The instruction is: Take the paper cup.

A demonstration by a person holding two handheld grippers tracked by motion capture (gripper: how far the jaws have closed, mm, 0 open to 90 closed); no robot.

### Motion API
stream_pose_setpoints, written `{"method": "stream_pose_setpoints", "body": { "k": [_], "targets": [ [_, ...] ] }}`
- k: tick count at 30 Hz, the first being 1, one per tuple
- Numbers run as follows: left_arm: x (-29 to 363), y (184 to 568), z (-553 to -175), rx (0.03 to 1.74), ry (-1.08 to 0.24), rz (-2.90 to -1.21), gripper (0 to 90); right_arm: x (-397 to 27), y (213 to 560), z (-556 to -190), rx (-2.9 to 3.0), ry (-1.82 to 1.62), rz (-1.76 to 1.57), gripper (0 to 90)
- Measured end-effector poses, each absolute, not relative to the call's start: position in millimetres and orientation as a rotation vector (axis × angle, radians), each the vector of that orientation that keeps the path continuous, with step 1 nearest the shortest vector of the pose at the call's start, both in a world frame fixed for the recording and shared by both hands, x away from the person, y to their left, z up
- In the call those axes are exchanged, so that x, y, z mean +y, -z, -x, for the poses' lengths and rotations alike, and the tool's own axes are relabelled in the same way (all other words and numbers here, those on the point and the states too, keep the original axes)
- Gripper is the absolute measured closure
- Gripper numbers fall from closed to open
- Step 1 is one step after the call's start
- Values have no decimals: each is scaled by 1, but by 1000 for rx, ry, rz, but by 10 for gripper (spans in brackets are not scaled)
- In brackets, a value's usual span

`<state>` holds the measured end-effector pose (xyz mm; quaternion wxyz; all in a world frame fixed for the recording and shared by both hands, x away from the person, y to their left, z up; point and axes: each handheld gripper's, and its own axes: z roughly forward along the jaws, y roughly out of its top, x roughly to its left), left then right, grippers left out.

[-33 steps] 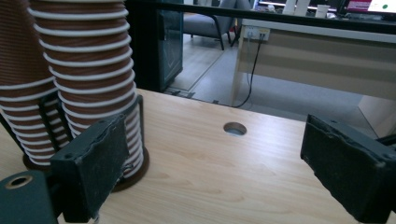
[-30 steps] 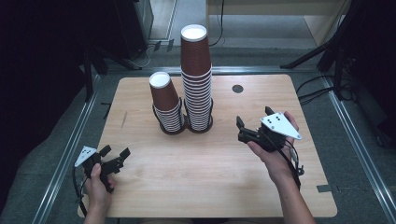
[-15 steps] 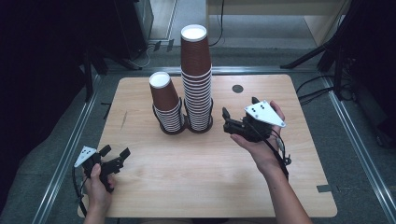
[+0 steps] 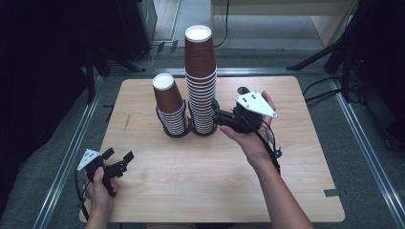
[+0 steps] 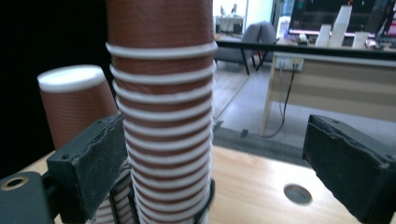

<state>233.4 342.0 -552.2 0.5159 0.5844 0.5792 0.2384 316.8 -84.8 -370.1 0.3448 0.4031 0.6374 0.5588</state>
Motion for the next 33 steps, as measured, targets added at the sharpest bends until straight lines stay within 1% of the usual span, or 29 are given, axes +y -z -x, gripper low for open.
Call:
{"method": "stream_pose_setpoints", "body": {
  "k": [14, 27, 33],
  "targets": [
    [342, 552, -234, 1398, -579, -1404, 24, -42, 352, -333, 1604, -1503, -977, 47],
    [340, 552, -236, 1410, -582, -1418, 23, -20, 344, -359, 1536, -1524, -1029, 43],
    [340, 552, -236, 1409, -583, -1417, 24, -13, 341, -365, 1511, -1540, -1043, 42]
  ]
}}
